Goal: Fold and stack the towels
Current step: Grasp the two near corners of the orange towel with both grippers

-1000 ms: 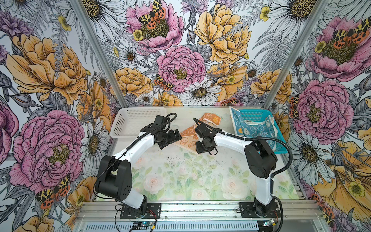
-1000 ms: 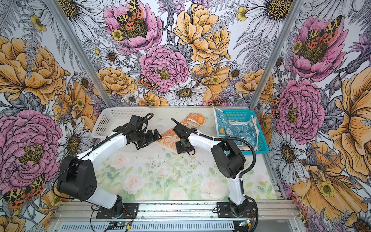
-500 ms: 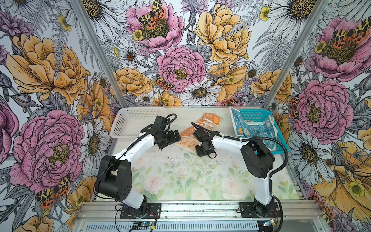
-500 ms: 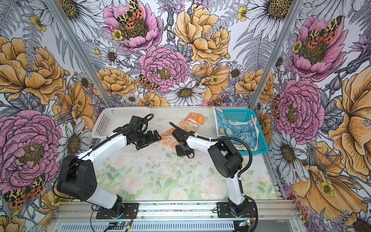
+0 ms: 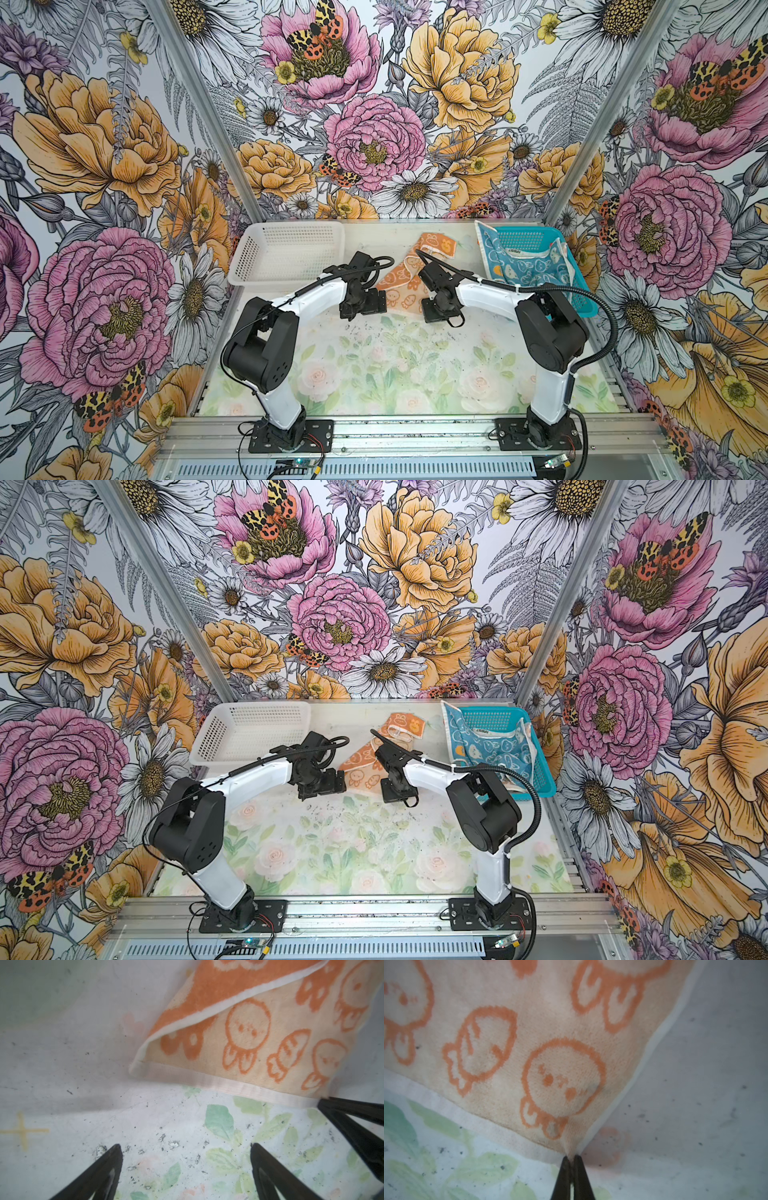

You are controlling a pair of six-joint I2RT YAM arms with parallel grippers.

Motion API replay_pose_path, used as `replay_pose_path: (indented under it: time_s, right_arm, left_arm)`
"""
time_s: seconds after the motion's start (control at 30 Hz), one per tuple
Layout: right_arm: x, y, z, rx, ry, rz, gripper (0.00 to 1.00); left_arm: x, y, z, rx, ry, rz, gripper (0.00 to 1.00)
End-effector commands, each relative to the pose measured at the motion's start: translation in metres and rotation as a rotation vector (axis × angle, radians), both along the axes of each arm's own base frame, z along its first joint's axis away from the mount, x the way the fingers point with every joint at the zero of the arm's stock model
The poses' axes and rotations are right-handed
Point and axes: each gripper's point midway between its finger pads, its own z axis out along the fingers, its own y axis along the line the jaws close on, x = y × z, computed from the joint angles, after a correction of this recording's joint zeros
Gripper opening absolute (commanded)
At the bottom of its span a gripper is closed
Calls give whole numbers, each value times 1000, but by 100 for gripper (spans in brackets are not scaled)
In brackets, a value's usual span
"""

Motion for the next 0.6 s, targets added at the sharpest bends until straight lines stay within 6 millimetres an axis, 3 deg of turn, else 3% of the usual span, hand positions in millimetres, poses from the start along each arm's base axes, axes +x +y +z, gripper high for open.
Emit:
replay_pose_path:
  time_s: [0.0, 0.33, 0.57]
  right_arm:
    - [4, -12, 16, 1, -38, 1, 0]
    - [8, -13, 19, 13, -40, 17, 0]
    - [11, -13, 24, 29, -48, 20, 0]
  left_arm:
    - [17, 4, 3, 78, -51, -22, 88]
    - [26, -17, -20, 173, -30, -88, 67]
    - [27, -6, -24, 236, -27, -77, 54]
